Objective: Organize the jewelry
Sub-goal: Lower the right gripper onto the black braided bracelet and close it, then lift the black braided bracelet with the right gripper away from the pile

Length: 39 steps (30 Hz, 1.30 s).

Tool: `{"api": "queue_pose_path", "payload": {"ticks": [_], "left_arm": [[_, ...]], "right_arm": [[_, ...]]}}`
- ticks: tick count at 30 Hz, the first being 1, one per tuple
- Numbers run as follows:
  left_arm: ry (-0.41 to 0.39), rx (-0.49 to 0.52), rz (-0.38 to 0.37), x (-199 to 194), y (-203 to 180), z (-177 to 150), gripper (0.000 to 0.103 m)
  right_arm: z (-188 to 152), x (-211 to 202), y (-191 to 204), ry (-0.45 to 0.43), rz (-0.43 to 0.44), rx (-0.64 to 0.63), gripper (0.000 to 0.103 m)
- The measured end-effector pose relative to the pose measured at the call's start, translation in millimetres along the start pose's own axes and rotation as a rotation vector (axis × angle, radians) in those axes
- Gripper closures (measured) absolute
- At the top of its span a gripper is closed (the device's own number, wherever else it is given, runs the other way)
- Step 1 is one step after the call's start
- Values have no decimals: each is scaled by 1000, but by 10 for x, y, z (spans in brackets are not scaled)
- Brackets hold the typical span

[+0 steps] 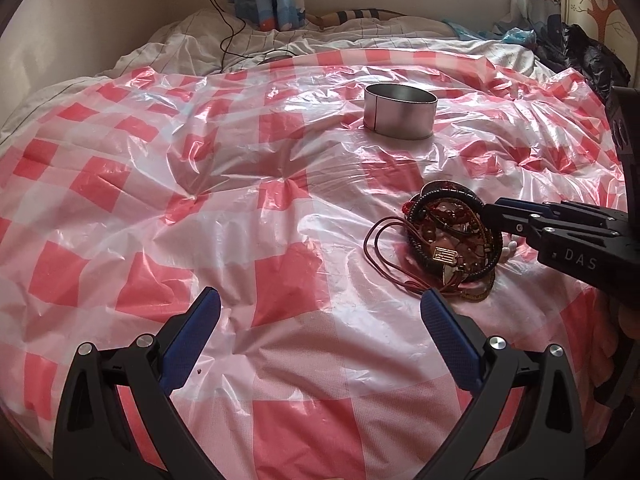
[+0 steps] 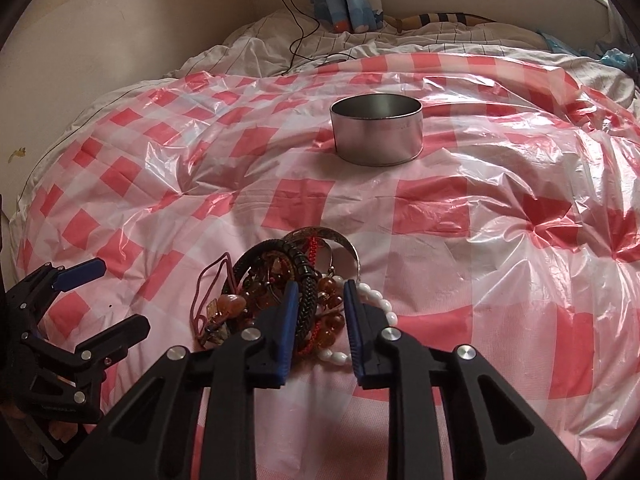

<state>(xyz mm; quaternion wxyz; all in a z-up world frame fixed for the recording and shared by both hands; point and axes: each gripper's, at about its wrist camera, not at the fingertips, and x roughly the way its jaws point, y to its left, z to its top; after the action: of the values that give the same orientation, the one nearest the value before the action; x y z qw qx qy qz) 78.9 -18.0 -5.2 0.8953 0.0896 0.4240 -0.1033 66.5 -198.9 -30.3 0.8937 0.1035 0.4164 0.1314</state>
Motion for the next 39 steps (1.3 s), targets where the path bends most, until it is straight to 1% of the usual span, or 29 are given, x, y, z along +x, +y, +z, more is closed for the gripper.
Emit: {"api": "queue_pose_path", "payload": {"ticks": [3,4,5,6,11,15,17,18,20,21,22,23,24,25,26,30,34,39], "left_arm": [[3,4,-3,7,-20,-3,6],[3,7,-1,9,-28,-3,6],[3,9,1,11,-36,-8,6],[5,9,2,16,-37,-8,6],[4,-5,5,20,-3,-8,6],[7,-23,-4,29,34,-4,6],[10,-32,-23,37,48,-5,6],[10,-37,-36,36,53,-5,6],[8,-42,-49,35,57,-2,6],[7,-41,-47,38,51,-3,6],[7,-39,-45,42,44,-5,6],[5,-38,-49,39,37,-7,6],[3,-37,-57,35,30,-8,6],[-1,-34,-63,30,17,-7,6],[-4,-26,-66,25,-4,-9,6],[-14,10,-98,13,-102,-9,6],[-17,45,-97,39,-199,-13,6],[-18,47,-113,45,-255,-15,6]], "right_arm": [[2,45,22,11,-5,-15,80],[3,54,35,9,-3,-22,84],[-1,60,47,6,16,-28,92],[-4,59,57,3,12,-31,93],[11,-45,36,-43,22,-13,94],[63,-227,6,-123,86,15,94],[90,-281,9,-145,88,17,94],[95,-278,13,-142,70,9,94],[89,-273,75,-141,-25,-49,93],[93,-291,60,-148,-10,-40,93],[106,-326,-14,-157,64,9,92],[118,-360,-72,-164,101,36,93],[131,-395,-69,-177,65,19,93],[141,-420,-52,-188,10,-9,93],[149,-434,-76,-191,-8,-5,93],[163,-427,-283,-183,-54,75,93],[146,-407,-497,-167,-100,146,93],[54,-324,-797,-124,-161,253,93]]}}
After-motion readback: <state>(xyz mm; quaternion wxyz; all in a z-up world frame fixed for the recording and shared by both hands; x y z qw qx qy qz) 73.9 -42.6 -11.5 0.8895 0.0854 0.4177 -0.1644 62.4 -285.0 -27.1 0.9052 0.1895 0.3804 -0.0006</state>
